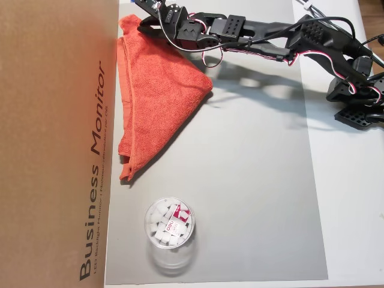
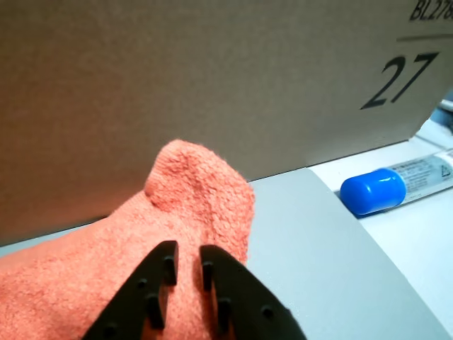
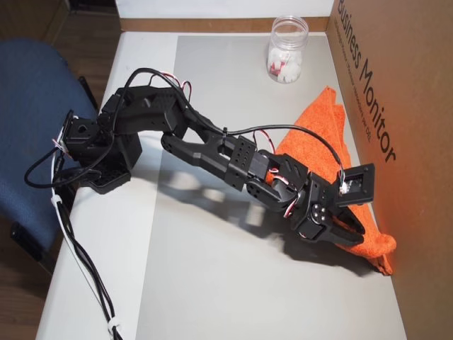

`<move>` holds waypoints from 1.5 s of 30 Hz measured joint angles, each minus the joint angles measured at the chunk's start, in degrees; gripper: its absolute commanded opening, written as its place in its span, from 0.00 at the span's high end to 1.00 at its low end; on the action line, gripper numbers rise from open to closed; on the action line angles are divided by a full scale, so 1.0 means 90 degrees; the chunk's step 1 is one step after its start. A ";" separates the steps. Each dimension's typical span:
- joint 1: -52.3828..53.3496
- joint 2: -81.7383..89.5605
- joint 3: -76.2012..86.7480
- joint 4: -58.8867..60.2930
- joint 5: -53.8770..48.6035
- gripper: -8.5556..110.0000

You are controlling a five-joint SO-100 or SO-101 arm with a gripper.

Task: Fold the blanket.

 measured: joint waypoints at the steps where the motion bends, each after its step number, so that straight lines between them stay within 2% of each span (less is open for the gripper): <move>1: 0.0000 0.0000 0.0068 0.0000 -0.0137 0.92; 7: 0.0215 0.0000 0.0273 0.0000 -0.0986 0.91; 17: 0.0430 0.0010 0.0430 0.0000 -0.1377 0.91; 30: 0.0068 0.2500 0.2305 0.0010 -0.1377 0.91; 45: -0.1357 0.2930 0.3506 0.0000 -0.1230 0.91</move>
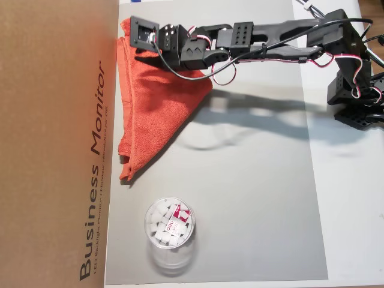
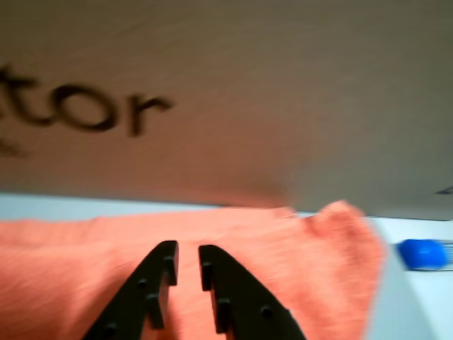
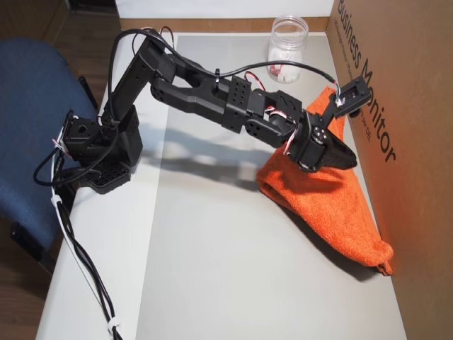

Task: Fold the blanket.

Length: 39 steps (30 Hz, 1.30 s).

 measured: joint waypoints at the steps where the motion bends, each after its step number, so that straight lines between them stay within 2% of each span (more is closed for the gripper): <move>1: -0.0107 0.0000 0.0127 0.0000 0.0127 0.91; 7: -0.0225 0.0000 0.1338 -0.0342 0.0420 0.91; 16: -0.0361 0.0088 0.3848 -0.3809 0.0146 0.91; 20: -0.0381 0.0088 0.4287 -0.4707 0.0078 0.91; 39: -0.0156 0.0166 0.4521 -0.4941 0.0127 0.91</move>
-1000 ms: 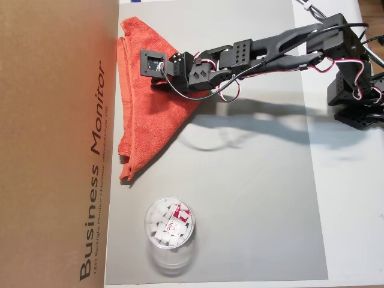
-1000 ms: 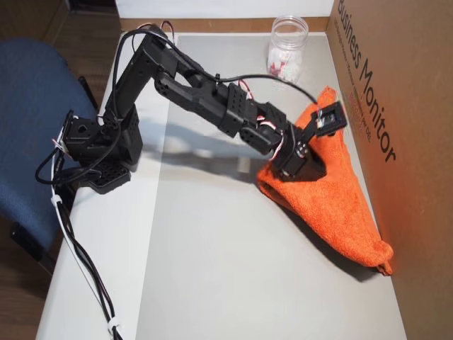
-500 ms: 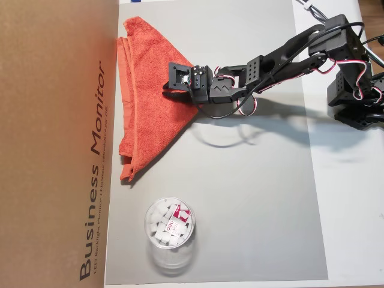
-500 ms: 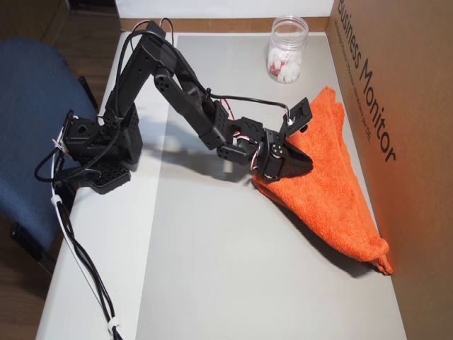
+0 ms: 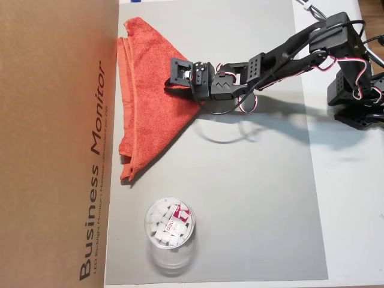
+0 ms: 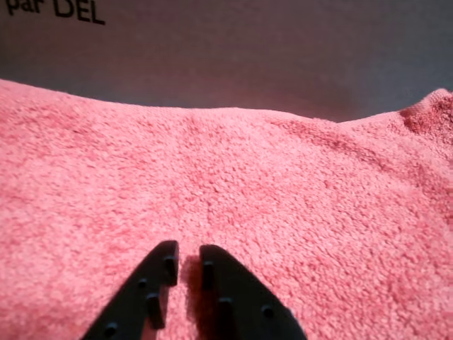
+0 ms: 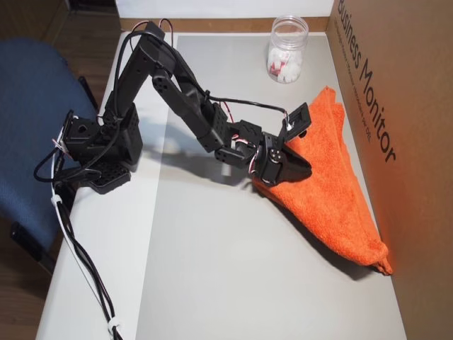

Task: Fold the blanket.

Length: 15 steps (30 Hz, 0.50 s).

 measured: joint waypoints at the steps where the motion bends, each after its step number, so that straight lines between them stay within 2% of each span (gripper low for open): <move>1: 0.0000 0.0088 0.0000 0.0000 0.0000 0.91; 15: 0.0088 0.1719 0.0742 0.0127 -0.0078 0.91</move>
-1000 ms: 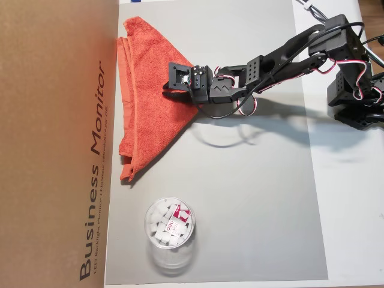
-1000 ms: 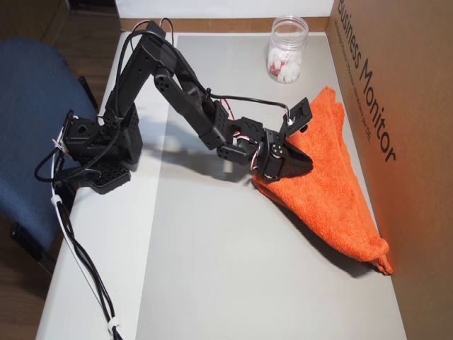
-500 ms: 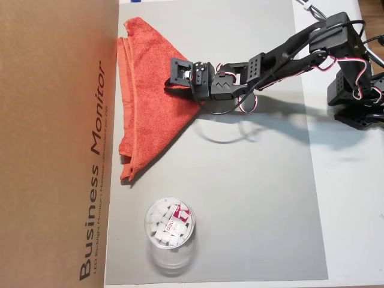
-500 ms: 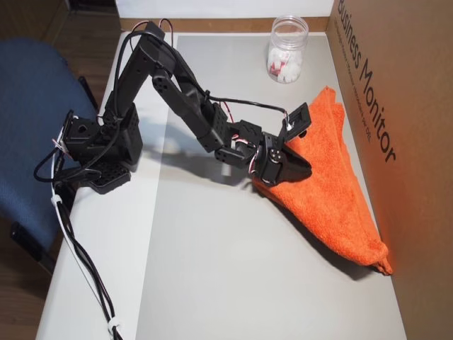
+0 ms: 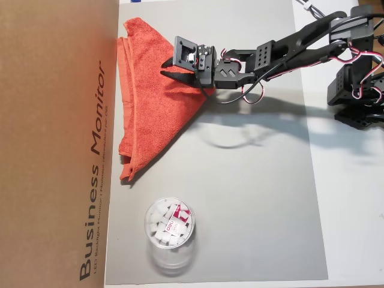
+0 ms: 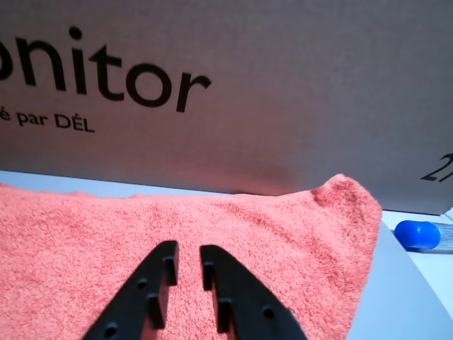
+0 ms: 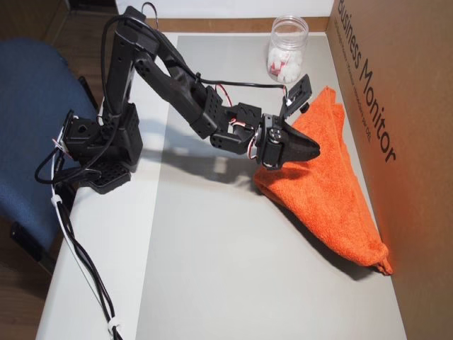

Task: Fold the blanket.

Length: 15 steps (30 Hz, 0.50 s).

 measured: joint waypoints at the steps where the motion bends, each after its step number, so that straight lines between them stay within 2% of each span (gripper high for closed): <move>1: 0.0000 0.0127 0.0020 0.0117 0.0000 0.91; 15: 0.0000 0.1699 0.0068 0.2744 -0.0010 0.91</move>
